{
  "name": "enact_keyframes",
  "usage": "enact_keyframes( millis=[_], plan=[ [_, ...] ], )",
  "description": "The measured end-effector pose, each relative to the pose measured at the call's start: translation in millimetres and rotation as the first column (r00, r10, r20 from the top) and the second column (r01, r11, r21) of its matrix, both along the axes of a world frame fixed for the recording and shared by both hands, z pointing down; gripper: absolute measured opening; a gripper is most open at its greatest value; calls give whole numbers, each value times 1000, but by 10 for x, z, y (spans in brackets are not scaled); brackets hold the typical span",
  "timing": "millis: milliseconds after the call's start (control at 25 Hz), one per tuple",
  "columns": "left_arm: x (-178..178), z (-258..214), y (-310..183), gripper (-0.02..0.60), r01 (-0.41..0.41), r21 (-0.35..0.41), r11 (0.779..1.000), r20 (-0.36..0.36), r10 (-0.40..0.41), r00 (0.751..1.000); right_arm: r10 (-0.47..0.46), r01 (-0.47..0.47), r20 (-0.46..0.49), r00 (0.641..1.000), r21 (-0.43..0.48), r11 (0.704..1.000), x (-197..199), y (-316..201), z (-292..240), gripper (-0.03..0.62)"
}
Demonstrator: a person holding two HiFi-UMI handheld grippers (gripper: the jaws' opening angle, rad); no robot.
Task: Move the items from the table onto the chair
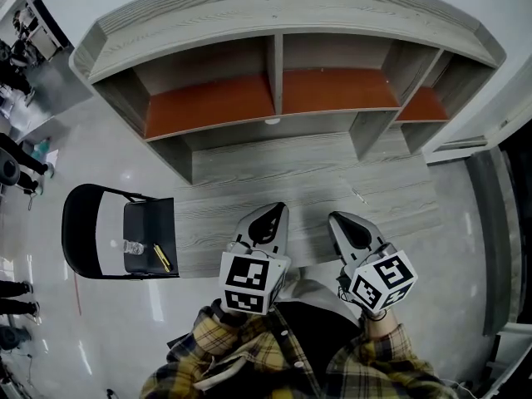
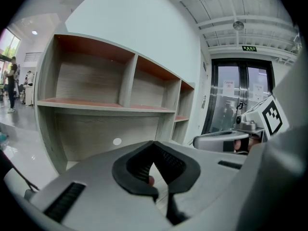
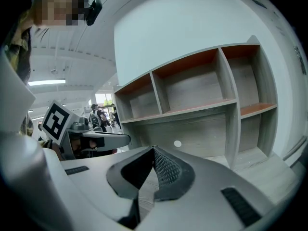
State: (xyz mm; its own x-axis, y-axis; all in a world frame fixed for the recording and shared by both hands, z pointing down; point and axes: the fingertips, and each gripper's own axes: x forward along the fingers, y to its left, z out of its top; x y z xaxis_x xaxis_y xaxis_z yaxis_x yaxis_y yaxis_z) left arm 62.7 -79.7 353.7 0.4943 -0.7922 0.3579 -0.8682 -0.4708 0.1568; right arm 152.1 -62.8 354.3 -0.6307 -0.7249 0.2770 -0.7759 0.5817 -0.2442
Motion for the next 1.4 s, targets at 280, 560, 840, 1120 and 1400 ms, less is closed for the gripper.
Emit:
enact_keyframes(
  millis=[280,560,840,1120,1400],
  plan=[
    [-53,6,-19,3,-8,-8,1000,-8,8,1000,-13,13,-7,1000,2,1000,-104,-36,6,17],
    [-183,87,-27,3,25,-25,999,-11,-25,1000,-11,10,-55,998,-15,1000,-89,-104,180,18],
    [-392,287,35,3,99,-82,992,14,-99,995,-26,15,-78,997,-136,991,271,-367,649,21],
    [-750,442,121,3,216,-132,967,67,-209,976,-31,-8,-175,984,-220,975,720,-786,1244,73],
    [-914,536,141,3,284,-168,944,107,-269,957,-92,-10,-290,953,-332,943,1115,-1078,1919,130]
  ],
)
